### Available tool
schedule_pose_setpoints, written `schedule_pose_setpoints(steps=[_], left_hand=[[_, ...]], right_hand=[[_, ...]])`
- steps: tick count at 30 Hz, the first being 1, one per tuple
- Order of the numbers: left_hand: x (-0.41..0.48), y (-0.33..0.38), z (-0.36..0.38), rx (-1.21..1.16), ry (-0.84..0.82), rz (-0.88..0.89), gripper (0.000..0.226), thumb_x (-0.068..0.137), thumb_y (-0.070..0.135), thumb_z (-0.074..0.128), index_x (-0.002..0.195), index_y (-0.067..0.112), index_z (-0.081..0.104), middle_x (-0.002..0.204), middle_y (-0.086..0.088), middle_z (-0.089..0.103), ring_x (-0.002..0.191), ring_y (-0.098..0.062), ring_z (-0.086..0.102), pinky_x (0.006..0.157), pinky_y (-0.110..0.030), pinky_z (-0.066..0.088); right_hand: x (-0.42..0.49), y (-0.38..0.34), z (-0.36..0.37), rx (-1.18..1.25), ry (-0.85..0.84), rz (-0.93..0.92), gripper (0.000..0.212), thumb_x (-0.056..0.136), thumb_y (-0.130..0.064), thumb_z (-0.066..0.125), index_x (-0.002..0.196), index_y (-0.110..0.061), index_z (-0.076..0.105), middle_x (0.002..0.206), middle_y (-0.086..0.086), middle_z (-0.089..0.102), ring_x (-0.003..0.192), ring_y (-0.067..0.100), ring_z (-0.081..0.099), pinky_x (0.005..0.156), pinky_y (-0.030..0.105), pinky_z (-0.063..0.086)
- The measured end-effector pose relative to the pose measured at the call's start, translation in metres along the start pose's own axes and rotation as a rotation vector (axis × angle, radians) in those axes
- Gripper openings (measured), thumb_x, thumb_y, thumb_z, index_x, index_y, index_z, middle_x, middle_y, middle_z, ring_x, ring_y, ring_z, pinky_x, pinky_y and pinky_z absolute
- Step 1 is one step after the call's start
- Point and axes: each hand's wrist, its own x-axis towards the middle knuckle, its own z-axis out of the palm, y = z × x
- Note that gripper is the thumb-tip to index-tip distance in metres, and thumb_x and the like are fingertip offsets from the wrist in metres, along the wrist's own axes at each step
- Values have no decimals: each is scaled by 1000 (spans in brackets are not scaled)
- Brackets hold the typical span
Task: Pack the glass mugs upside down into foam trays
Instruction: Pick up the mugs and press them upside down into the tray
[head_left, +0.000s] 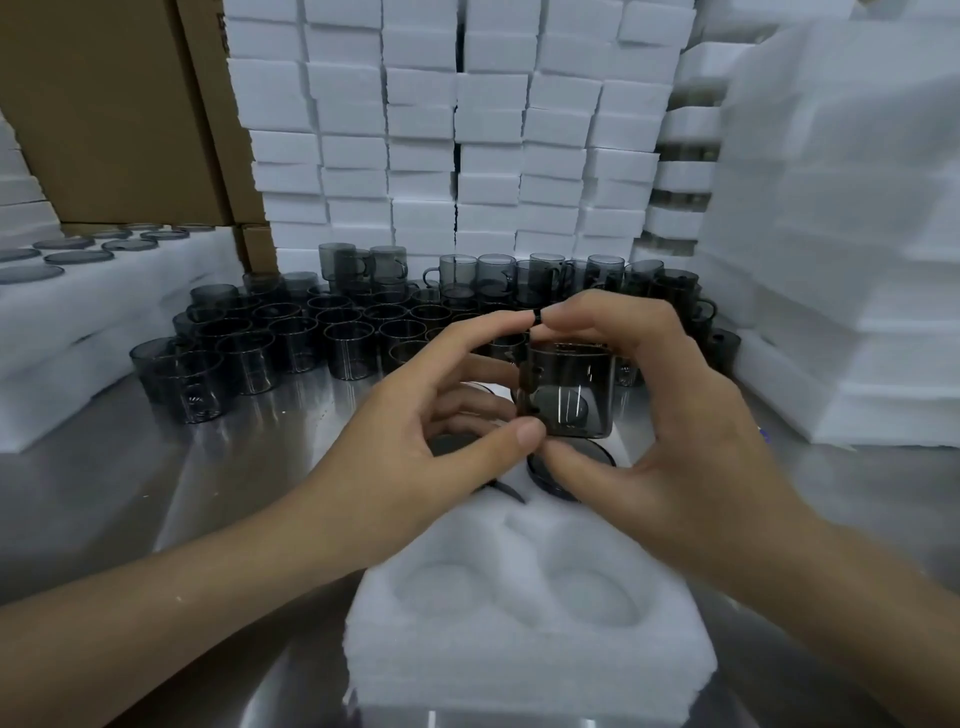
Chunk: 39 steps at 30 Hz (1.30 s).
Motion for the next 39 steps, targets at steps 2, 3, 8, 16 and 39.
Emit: schedule_pose_setpoints(steps=[2, 3, 8, 16, 39], left_hand=[[0, 1, -1, 10, -32, 17, 69, 90, 34, 83, 151, 44, 53, 130, -2, 70, 117, -27, 74, 100, -36, 60], [0, 1, -2, 18, -46, 24, 70, 89, 33, 84, 151, 41, 54, 130, -1, 71, 117, -27, 74, 100, -36, 60], [1, 0, -1, 16, -38, 44, 63, 88, 31, 86, 146, 32, 61, 130, -3, 73, 116, -30, 74, 99, -38, 61], [2, 0, 2, -60, -32, 32, 64, 102, 40, 65, 159, 19, 44, 143, 6, 69, 129, -19, 68, 102, -30, 56], [-3, 2, 4, -76, 161, -8, 41, 95, 41, 66, 133, 25, 64, 119, -3, 75, 116, -26, 72, 98, -47, 58]], right_hand=[[1, -2, -1, -28, -24, -35, 82, 79, -14, 86, 144, -42, 44, 136, -26, 56, 127, 8, 60, 104, 46, 48], [1, -2, -2, -36, -34, -46, 84, 78, -13, 87, 144, -42, 44, 138, -26, 55, 127, 6, 59, 105, 43, 46], [1, -3, -2, -29, -30, -59, 91, 77, -16, 87, 150, -42, 40, 141, -27, 55, 131, 6, 58, 109, 46, 45], [4, 2, -1, 164, 41, 241, 79, 82, -40, 87, 151, -36, 48, 131, -20, 68, 131, 5, 62, 109, 32, 49], [5, -16, -7, 23, -26, 99, 56, 91, -46, 76, 140, -25, 61, 128, -11, 59, 123, 12, 59, 99, 15, 42]])
